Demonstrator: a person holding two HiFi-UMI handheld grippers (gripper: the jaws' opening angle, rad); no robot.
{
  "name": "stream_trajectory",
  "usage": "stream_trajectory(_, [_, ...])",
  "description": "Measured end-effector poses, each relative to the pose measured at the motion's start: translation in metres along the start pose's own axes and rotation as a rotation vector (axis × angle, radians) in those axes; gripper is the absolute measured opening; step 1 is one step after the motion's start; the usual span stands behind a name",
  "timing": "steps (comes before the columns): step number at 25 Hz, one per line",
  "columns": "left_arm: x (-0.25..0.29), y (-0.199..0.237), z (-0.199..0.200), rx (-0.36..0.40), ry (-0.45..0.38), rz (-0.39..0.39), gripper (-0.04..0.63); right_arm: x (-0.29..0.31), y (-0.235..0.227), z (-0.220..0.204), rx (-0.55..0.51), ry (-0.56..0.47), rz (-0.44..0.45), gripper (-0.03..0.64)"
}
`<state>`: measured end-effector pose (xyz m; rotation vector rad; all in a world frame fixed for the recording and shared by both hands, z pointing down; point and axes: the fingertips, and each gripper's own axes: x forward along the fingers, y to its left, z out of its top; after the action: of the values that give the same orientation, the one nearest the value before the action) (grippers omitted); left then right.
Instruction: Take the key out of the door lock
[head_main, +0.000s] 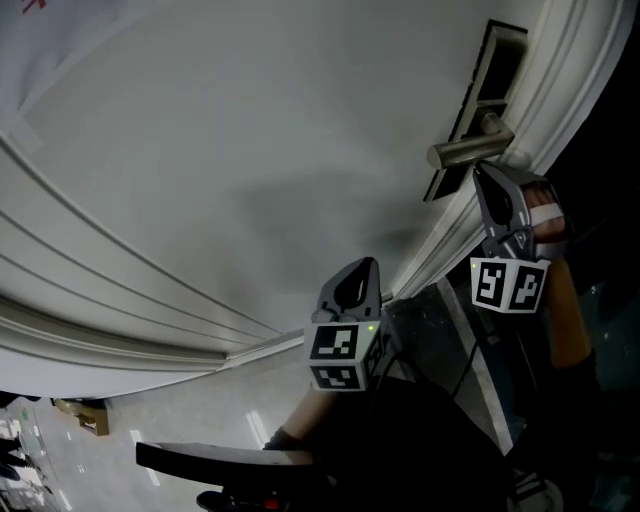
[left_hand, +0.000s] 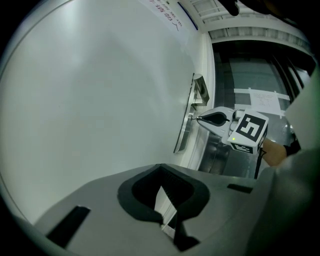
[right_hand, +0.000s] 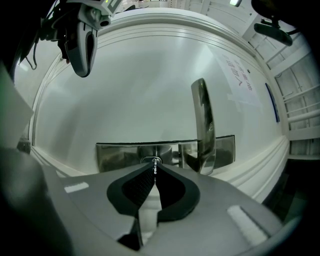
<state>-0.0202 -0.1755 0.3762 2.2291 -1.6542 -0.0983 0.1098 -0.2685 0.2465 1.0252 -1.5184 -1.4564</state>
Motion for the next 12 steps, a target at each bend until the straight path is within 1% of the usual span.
stream_trajectory(5, [0.0004, -0.0001, -0.0023, 0.005, 0.004, 0.0, 0.0, 0.0004, 0.0002, -0.0002, -0.028, 0.002, -0.009, 0.012])
stream_trajectory(12, [0.0011, -0.0001, -0.0023, -0.001, 0.0, 0.003, 0.0, 0.0003, -0.0005, -0.0015, 0.009, 0.001, 0.006, 0.012])
